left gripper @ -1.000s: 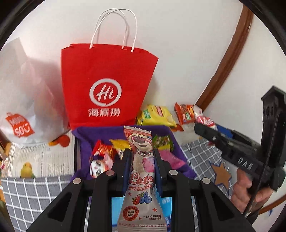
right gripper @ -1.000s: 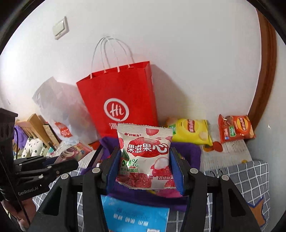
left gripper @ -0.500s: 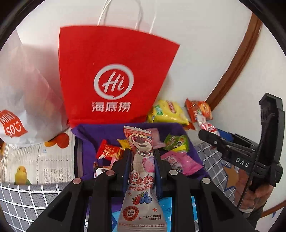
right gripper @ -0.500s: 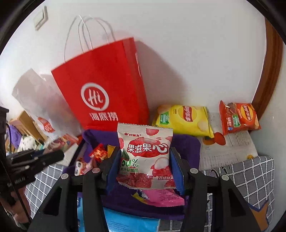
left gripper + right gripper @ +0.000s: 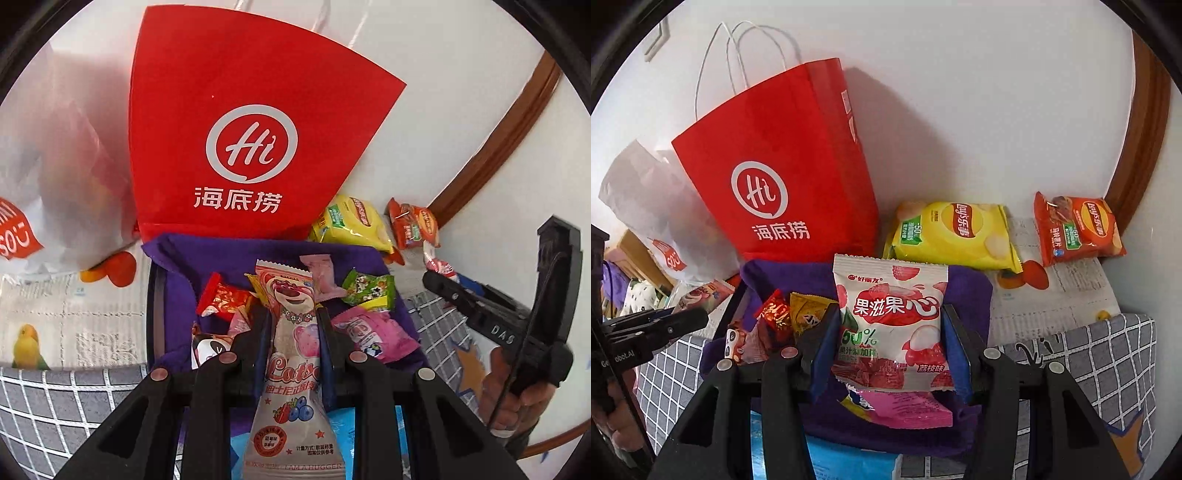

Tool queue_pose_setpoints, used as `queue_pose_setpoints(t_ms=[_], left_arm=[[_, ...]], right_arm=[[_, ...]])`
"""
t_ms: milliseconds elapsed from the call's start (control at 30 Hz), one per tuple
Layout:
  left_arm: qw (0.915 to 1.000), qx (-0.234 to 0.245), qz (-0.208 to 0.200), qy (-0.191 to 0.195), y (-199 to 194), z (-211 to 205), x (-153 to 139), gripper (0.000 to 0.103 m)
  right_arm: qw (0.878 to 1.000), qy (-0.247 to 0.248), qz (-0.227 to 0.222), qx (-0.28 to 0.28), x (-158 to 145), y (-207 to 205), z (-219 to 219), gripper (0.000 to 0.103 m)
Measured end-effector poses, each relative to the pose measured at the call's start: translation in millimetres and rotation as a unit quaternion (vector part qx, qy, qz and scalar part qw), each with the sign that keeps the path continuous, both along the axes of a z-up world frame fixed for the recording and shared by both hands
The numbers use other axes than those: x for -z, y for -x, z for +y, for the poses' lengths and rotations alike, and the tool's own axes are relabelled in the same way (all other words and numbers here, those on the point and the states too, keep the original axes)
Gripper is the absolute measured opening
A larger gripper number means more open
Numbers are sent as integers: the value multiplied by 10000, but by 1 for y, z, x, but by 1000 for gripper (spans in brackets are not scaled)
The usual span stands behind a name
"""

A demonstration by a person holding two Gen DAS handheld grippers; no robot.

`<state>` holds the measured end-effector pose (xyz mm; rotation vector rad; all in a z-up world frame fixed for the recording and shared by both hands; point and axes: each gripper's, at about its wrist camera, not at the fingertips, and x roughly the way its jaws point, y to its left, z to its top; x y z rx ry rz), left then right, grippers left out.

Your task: Organize snacks

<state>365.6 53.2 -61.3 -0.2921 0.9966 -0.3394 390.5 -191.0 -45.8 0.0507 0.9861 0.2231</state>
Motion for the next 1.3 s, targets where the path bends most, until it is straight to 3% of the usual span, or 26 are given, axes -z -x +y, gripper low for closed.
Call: queue_pose_setpoints(t_ms=[533,900,1300], left_arm=[[9998,-193,22,-52,-3,11,2,23],[9997,-136,146,-172,-6,4,11,23],[9989,-116,401,-194,-12,-1,27,23]], right_arm=[[10000,49,-55,-5,-1,1,-3,53],[9964,276,690,-407,52,-12,21,53],[9941,247,1004,-335,66,-17,21,55]])
